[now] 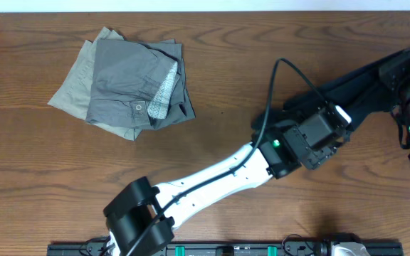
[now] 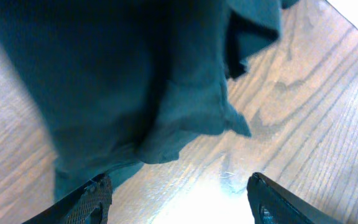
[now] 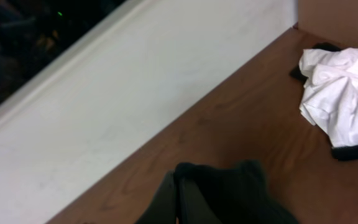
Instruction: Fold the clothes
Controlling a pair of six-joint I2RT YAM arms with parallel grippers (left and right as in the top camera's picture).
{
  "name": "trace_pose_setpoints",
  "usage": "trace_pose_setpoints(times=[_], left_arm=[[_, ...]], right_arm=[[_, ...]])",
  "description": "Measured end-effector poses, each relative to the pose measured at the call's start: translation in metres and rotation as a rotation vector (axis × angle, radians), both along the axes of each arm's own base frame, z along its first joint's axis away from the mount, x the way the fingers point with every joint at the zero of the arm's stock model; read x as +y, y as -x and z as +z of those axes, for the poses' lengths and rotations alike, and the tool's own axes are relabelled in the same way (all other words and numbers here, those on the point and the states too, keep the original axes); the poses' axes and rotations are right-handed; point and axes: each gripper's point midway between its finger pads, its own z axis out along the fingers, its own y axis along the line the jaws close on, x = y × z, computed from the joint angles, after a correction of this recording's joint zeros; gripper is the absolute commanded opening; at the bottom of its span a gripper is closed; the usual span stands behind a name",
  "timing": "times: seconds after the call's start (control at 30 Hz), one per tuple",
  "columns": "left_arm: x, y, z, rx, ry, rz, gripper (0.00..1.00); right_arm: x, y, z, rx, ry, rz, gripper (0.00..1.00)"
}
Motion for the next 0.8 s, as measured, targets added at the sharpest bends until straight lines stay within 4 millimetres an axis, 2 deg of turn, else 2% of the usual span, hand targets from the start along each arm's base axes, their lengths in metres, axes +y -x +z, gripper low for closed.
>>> trace_pose_setpoints(times=[0.17,0.33,0.6,0.63,0.8], left_arm=[[-0.016,0.005,-0.009,-0.010,0.019,-0.021,0.72],[-0.027,-0.004,-0.010,-0.034,0.060,0.003,0.72],[-0.040,-0.014,0.007,-0.059,0.165,0.048,0.71],[-0.040,-0.015,0.007,-0.058,0.171,0.057,0.70],[-0.037,-0.023,0.000,-0.063,0.162,0.117,0.47]], right_arm=[[0.007,-0.007,0.011,-0.041,-0.037,0.030,0.01],[0.022,-0.017,0.008,-0.034,-0.057,0.081,0.01],[0.047,-0.022,0.014,-0.057,-0.067,0.162,0.01],[0.050,-0.022,0.015,-0.059,-0.068,0.171,0.01],[0.058,-0.021,0.024,-0.084,-0.071,0.195,0.01]])
